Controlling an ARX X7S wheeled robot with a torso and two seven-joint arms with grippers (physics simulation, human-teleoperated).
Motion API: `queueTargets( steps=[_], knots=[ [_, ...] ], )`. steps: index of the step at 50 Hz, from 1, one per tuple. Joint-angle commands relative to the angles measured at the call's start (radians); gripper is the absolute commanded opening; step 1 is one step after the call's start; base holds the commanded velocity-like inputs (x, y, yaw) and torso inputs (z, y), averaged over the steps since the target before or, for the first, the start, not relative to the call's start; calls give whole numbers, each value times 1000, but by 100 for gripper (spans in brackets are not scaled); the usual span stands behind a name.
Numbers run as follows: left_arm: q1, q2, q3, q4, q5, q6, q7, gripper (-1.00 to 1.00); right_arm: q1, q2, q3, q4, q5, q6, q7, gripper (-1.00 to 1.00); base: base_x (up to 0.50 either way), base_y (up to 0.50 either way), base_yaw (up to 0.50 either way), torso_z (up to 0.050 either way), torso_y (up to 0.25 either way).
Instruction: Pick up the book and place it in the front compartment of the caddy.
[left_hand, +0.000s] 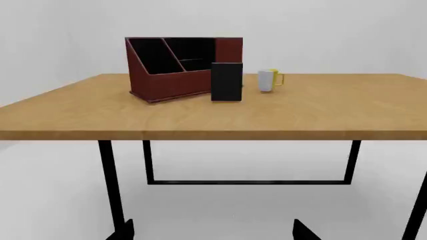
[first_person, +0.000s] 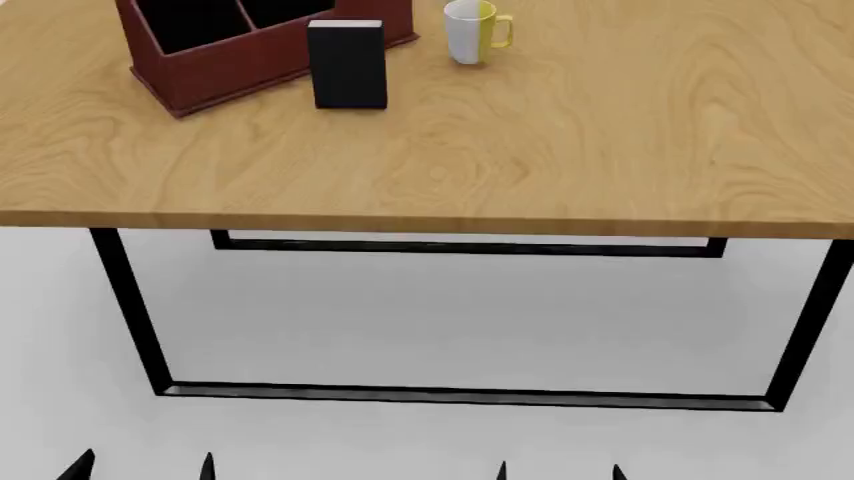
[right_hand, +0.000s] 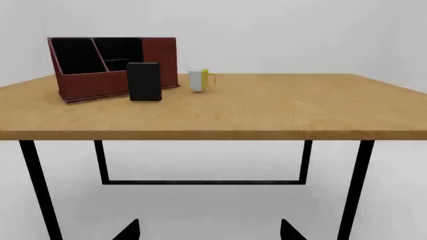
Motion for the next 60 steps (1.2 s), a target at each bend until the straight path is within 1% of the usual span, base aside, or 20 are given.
queueTargets(
  steps=[1, 8, 19, 20, 21, 28, 31, 35, 42, 49, 52, 55, 60],
  knots=[
    [0, -10, 0, 0, 0, 0, -11, 100, 0, 9, -13, 0, 9, 0, 13, 100, 0, 0, 0, 0, 0],
    [-2, -34, 44, -2, -23, -7, -42, 100, -1, 34, -40, 1, 36, -2, 35, 100, 0, 0, 0, 0, 0],
    [6, -55, 70, 20, -50, -10, -67, 100, 5, 55, -78, 2, 52, -3, 57, 100, 0, 0, 0, 0, 0],
    [7, -54, 65, 22, -66, -10, -66, 100, 2, 54, -71, -6, 74, -9, 52, 100, 0, 0, 0, 0, 0],
    [8, -54, 60, 28, -85, -8, -62, 100, 2, 61, -74, -16, 56, 3, 66, 100, 0, 0, 0, 0, 0],
    [-15, -76, 75, 150, -93, -85, -76, 100, 1, 91, -56, -172, 71, 96, 93, 100, 0, 0, 0, 0, 0],
    [-36, -86, 78, 200, -99, -124, -79, 100, 30, 107, -62, -234, 68, 152, 95, 100, 0, 0, 0, 0, 0],
    [-66, -102, 82, 312, -103, -193, -89, 100, 95, 129, -74, -352, 62, 270, 95, 100, 0, 0, 0, 0, 0],
    [-146, -128, 76, 389, -120, -290, -98, 100, 186, 153, -79, -510, 66, 440, 102, 100, 0, 0, 0, 0, 0],
    [-206, -159, 65, 510, -130, -393, -108, 100, 277, 180, -68, -656, 79, 616, 101, 100, 0, 0, 0, 0, 0],
    [-225, -169, 47, 593, -151, -445, -115, 100, 317, 191, -61, -727, 88, 707, 104, 100, 0, 0, 0, 0, 0],
    [-225, -175, 5, 698, -201, -503, -120, 100, 361, 205, -67, -816, 85, 813, 111, 100, 0, 0, 0, 0, 0],
    [-237, -193, -17, 780, -229, -601, -136, 100, 413, 215, -52, -924, 88, 950, 124, 100, 0, 0, 0, 0, 0]
  ],
)
